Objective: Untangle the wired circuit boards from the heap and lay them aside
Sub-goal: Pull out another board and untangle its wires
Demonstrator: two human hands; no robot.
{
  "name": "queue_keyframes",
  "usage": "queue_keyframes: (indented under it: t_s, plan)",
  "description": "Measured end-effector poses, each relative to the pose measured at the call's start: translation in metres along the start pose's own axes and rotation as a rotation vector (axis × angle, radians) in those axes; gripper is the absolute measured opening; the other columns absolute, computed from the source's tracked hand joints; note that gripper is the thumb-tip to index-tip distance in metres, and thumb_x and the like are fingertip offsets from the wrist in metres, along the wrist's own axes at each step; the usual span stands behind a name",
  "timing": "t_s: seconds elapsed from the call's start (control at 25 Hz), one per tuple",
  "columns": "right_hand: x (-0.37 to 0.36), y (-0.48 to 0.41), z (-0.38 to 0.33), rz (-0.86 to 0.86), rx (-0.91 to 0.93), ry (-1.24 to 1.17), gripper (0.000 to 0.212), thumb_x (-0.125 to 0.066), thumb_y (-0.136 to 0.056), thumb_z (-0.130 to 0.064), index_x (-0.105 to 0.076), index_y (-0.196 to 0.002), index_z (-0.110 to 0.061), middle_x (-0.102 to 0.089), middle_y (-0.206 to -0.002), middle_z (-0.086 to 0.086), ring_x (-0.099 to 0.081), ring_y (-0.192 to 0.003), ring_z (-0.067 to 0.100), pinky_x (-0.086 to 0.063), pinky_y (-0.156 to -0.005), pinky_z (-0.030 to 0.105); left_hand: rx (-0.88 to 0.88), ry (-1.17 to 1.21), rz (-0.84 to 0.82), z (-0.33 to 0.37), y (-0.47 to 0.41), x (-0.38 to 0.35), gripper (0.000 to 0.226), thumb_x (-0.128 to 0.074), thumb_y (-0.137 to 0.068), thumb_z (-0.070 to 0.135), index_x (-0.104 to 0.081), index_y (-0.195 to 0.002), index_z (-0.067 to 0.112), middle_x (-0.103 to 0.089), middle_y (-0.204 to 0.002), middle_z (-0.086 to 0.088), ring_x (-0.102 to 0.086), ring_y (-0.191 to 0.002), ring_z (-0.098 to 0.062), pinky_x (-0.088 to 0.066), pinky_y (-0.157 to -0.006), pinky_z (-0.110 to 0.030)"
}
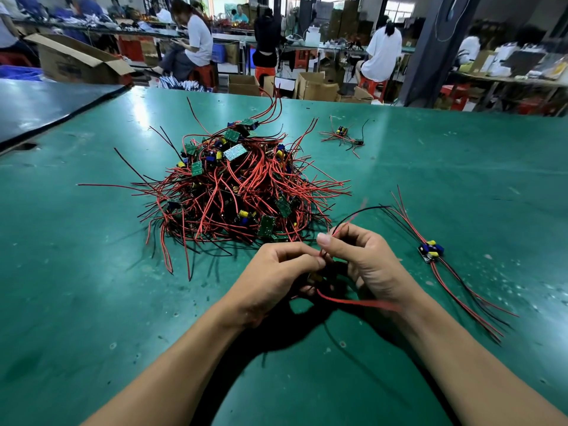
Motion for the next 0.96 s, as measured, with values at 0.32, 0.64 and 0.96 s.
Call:
queue_keyframes:
  t_s: [0.32,0.64,0.96]
  plan:
    - [-0.007,0.003,0.0,-0.047,-0.096,-0.17,0.042,-0.095,-0.06,-0.041,-0.061,-0.077,-0.023,-0.058,-0.069,0.002,-0.055,-0.056,0.021,-0.05,-0.048,0.029,0.039,0.155,-0.035,0.0,0.0,-0.002,0.025,-0.067,-0.079,0.011,-0.073,-0.099,-0.001,-0.067,-0.087,-0.023,-0.057,-0.083,-0.034,-0.054,-0.075,-0.039]
    - [0.005,-0.001,-0.005,0.099,-0.036,-0.222,0.029,-0.083,-0.069,-0.029,-0.055,-0.068,-0.02,-0.04,-0.06,-0.002,-0.038,-0.046,0.007,-0.037,-0.041,0.019,0.006,-0.097,-0.095,0.001,0.002,-0.009,0.012,-0.064,-0.091,0.01,-0.07,-0.083,0.003,-0.066,-0.079,-0.019,-0.061,-0.059,-0.017,-0.051,-0.057,-0.022]
    - [0.022,-0.005,-0.014,0.171,-0.014,-0.43,0.026,-0.08,-0.068,-0.018,-0.061,-0.086,-0.013,-0.059,-0.073,0.0,-0.059,-0.06,0.008,-0.055,-0.057,0.019,0.048,0.143,0.015,-0.002,-0.001,0.002,0.014,-0.067,-0.087,0.021,-0.072,-0.082,0.009,-0.073,-0.08,-0.018,-0.07,-0.061,-0.024,-0.057,-0.055,-0.027]
Point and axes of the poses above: each hand's wrist, its own y-axis away from the middle knuckle, its own x-axis out of the back of the hand, z = x × y, the point moved 7 cm from there along -y, towards the middle knuckle
